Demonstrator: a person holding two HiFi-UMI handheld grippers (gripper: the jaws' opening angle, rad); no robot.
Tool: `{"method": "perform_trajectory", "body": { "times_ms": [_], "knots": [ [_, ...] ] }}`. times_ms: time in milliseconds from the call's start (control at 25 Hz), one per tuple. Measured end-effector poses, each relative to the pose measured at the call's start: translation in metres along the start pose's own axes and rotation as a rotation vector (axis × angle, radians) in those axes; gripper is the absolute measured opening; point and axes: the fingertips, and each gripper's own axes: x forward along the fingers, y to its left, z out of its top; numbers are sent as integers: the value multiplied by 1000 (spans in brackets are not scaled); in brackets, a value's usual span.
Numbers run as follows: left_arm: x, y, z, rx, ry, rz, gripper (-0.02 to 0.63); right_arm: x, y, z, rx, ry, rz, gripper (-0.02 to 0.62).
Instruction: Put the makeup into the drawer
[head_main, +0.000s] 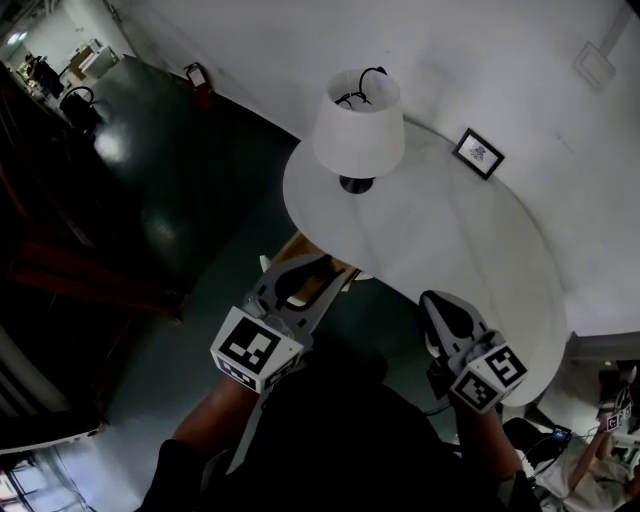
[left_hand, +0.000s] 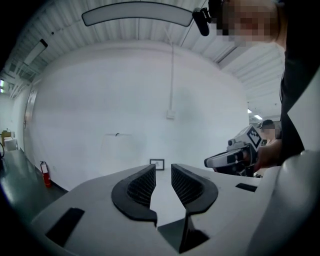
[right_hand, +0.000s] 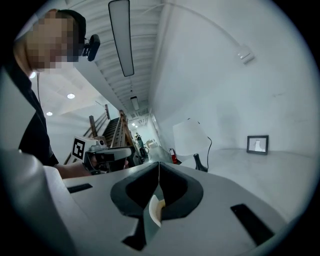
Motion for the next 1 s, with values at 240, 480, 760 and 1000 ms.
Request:
{"method": "perform_trajectory", "body": {
  "times_ms": [240, 480, 760, 1000],
  "knots": [
    [18, -51, 37, 24, -62, -36, 53, -36, -6, 34, -40, -88, -33, 15],
    [35, -80, 46, 25, -71, -73, 16, -57, -13, 51, -77, -146, -66, 15],
    [40, -71, 48, -13, -87, -37, 11, -66, -22, 58, -99, -164, -107, 15],
    [42, -59, 47, -46, -82, -17, 11, -69, -26, 64, -122, -172, -138, 15]
  ]
}}
